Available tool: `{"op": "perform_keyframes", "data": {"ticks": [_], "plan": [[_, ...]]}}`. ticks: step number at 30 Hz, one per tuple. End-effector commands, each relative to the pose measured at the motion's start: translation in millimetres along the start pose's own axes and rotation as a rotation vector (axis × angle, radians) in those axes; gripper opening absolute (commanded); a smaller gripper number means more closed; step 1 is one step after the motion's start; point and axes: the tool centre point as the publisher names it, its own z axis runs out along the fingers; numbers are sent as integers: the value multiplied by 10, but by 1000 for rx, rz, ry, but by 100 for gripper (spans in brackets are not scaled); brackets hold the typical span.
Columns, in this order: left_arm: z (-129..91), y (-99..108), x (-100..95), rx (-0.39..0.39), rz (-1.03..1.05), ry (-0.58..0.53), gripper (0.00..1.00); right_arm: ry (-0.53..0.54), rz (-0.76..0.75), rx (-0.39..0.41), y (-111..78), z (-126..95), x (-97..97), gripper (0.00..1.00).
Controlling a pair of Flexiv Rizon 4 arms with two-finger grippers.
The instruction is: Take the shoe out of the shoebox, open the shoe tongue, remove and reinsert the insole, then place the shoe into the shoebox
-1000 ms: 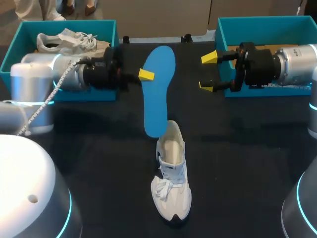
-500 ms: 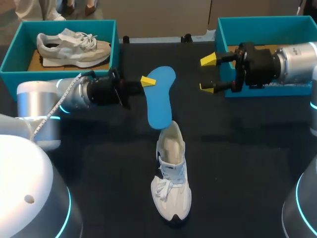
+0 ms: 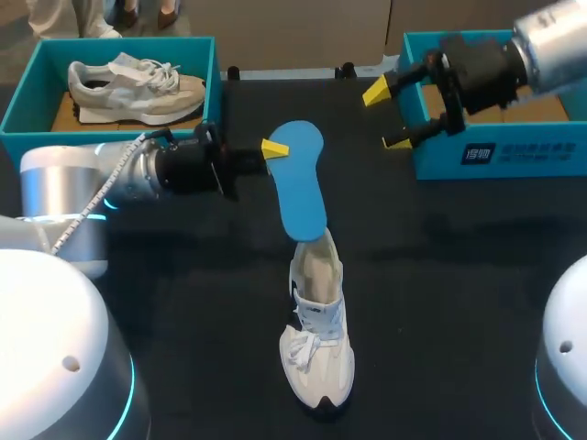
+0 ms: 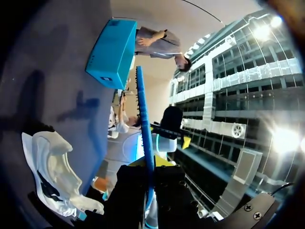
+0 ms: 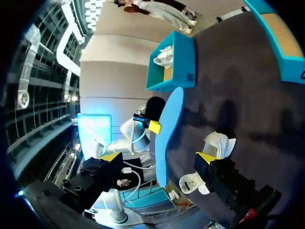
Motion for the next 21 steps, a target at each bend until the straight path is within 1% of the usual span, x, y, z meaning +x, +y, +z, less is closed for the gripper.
{"op": "perform_keyframes", "data": {"ticks": [1,2,3,5,7,10,14,16,17,18,21], "plan": [[28,15,22,25,1,-10,0,-287,22,43,58,-37,171,100],[28,15,22,25,1,-10,0,-339,33,49,65,-31,222,100],[28,15,22,25,1,-10,0,-360,37,51,69,-24,249,100],[28,15,22,25,1,-10,0,-443,57,47,76,-1,349,100],[28,15,22,25,1,-10,0,-500,78,43,75,19,419,100],[28,15,22,25,1,-10,0,-610,114,24,66,50,559,100],[28,15,22,25,1,-10,0,-774,153,-18,42,113,802,100],[28,15,22,25,1,-10,0,-831,159,-24,36,149,885,100],[28,15,22,25,1,-10,0,-844,160,-25,32,167,914,100],[28,15,22,25,1,-10,0,-896,171,-27,25,197,959,100],[28,15,22,25,1,-10,0,-981,191,-22,1,273,1038,100]]}}
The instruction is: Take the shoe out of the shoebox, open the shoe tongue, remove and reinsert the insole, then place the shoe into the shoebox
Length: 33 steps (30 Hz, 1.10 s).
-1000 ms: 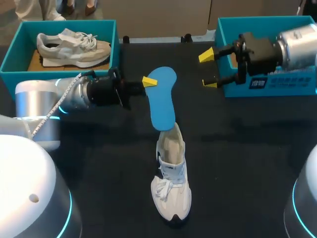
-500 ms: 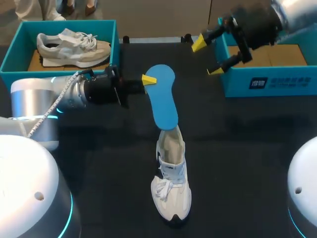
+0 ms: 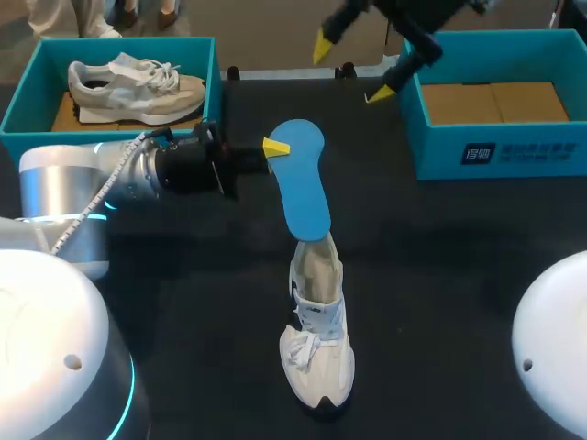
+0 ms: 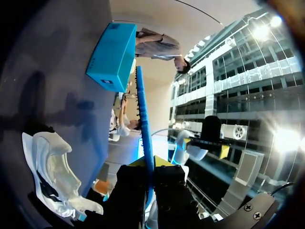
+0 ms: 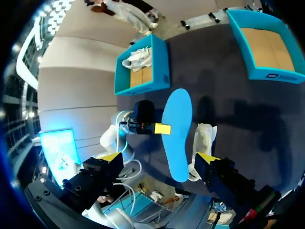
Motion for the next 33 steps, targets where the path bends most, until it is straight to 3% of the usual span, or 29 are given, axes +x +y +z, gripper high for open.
{"op": "perform_keyframes", "data": {"ticks": [1,12,24,28,33], "plan": [[2,9,1,3,0,-1,0,-547,38,-17,-87,39,162,100],[2,9,1,3,0,-1,0,-723,41,5,-124,160,344,100],[2,9,1,3,0,-1,0,-827,66,-17,-187,343,540,100],[2,9,1,3,0,-1,0,-819,68,-15,-187,351,550,100],[2,9,1,3,0,-1,0,-639,68,-58,-217,187,394,100]]}}
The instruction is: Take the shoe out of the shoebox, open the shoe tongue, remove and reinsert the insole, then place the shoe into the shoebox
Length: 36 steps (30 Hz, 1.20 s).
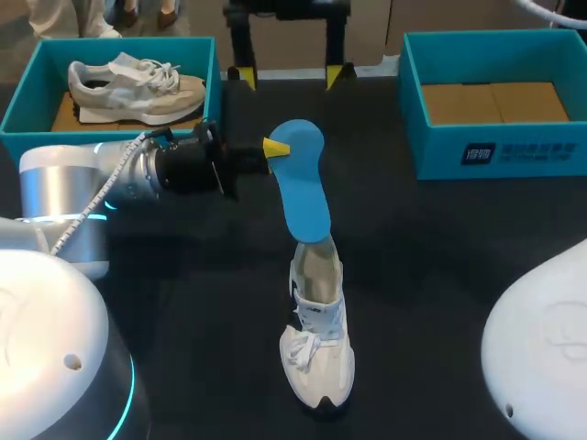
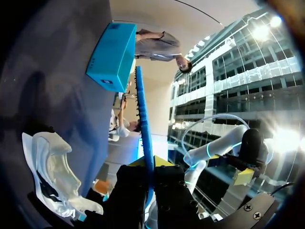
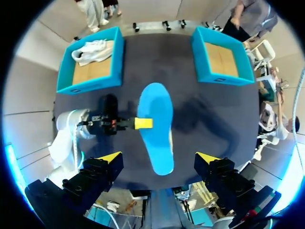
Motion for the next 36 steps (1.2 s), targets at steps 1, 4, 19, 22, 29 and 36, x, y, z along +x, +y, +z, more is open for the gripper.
{"op": "perform_keyframes", "data": {"ticks": [1,4,19,22,29,36], "plan": [[2,9,1,2,0,-1,0,108,15,-24,-20,-42,-155,100],[2,9,1,2,0,-1,0,201,11,-36,-6,-30,-261,100],[2,9,1,2,0,-1,0,704,-47,-42,76,184,-645,100],[2,9,1,2,0,-1,0,801,-82,-42,114,224,-727,100],[2,9,1,2,0,-1,0,989,-126,-25,201,353,-841,100],[2,9,1,2,0,-1,0,1191,-154,-22,204,498,-951,100]]}}
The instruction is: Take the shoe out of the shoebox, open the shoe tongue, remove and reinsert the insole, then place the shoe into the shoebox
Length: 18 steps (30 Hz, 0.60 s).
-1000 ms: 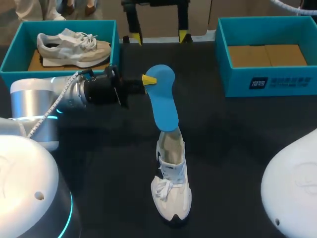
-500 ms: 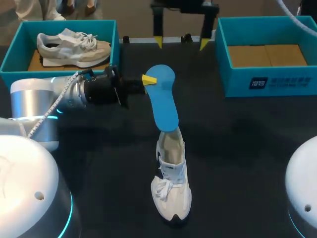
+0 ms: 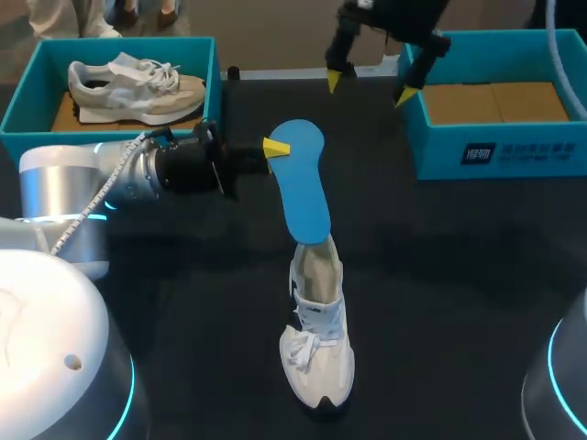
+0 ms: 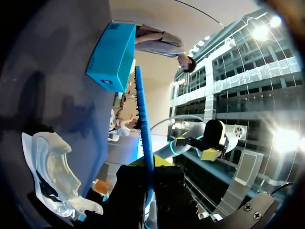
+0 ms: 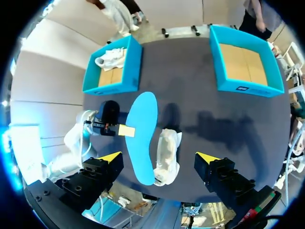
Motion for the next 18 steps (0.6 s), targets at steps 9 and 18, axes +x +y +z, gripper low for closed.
{"op": "perform_keyframes", "data": {"ticks": [9,18], "plan": [[2,9,1,2,0,-1,0,956,-27,-24,-78,312,-226,100],[2,9,1,2,0,-1,0,1034,-22,-57,-66,377,-228,100]]}}
